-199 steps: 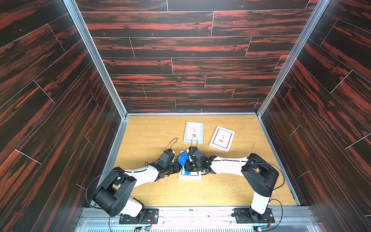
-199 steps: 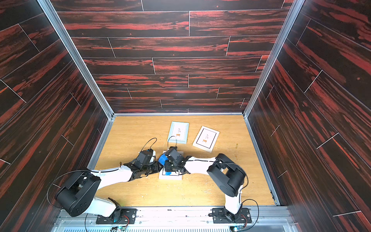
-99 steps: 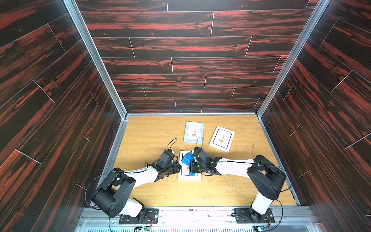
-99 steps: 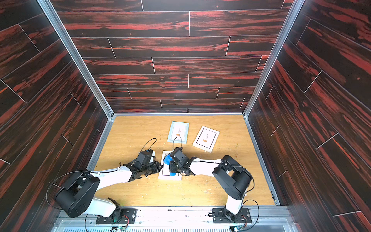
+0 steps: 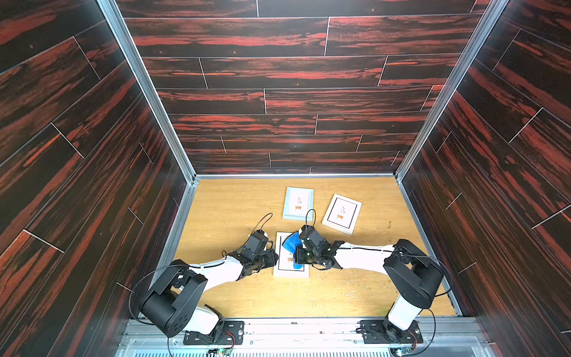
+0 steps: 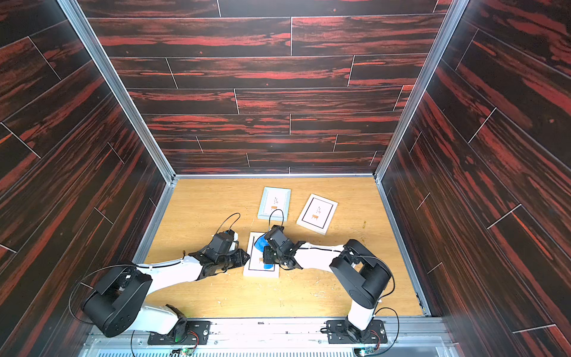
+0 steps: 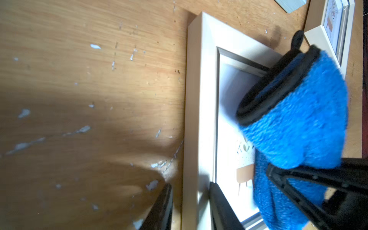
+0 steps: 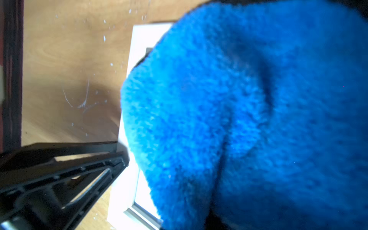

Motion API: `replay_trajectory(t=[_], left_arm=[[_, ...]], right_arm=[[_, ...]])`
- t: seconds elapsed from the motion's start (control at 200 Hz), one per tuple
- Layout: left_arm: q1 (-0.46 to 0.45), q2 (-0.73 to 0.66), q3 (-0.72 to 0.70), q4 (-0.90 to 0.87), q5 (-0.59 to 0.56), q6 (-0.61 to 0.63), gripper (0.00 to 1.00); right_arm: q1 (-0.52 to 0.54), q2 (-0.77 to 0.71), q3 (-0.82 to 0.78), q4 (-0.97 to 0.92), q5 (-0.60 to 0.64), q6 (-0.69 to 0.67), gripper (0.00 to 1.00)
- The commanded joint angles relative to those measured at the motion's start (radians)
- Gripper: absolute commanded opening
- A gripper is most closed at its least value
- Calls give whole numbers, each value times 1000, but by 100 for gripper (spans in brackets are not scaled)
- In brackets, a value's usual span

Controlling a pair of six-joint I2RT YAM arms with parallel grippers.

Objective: Wipe the picture frame with a cloth
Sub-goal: Wipe the dirt from the picture frame.

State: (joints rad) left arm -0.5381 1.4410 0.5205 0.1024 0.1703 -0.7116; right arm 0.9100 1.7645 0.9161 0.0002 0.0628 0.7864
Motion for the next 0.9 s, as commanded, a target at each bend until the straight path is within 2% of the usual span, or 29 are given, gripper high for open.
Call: replay_trajectory(t=[0.0, 0.135, 0.316, 0.636, 0.726, 0.897], left_arm=[[6, -21, -25, -144, -49, 28, 35], [4, -52, -22, -154, -47, 37, 37], [-9, -71, 14, -160, -34, 73, 40], [-40, -105, 76, -203, -39, 146, 51], [-43, -108, 81, -200, -42, 149, 51], [-65, -64, 90, -160, -13, 140, 52]], right_arm=[[52, 100, 78, -67, -14, 1, 0], [46, 113, 114, -99, 27, -6, 0], [-31, -4, 21, -93, 37, -61, 0], [-32, -87, 5, -52, 30, -115, 0], [-32, -69, 9, -69, 37, -104, 0], [-19, -8, -15, 2, -40, -76, 0]])
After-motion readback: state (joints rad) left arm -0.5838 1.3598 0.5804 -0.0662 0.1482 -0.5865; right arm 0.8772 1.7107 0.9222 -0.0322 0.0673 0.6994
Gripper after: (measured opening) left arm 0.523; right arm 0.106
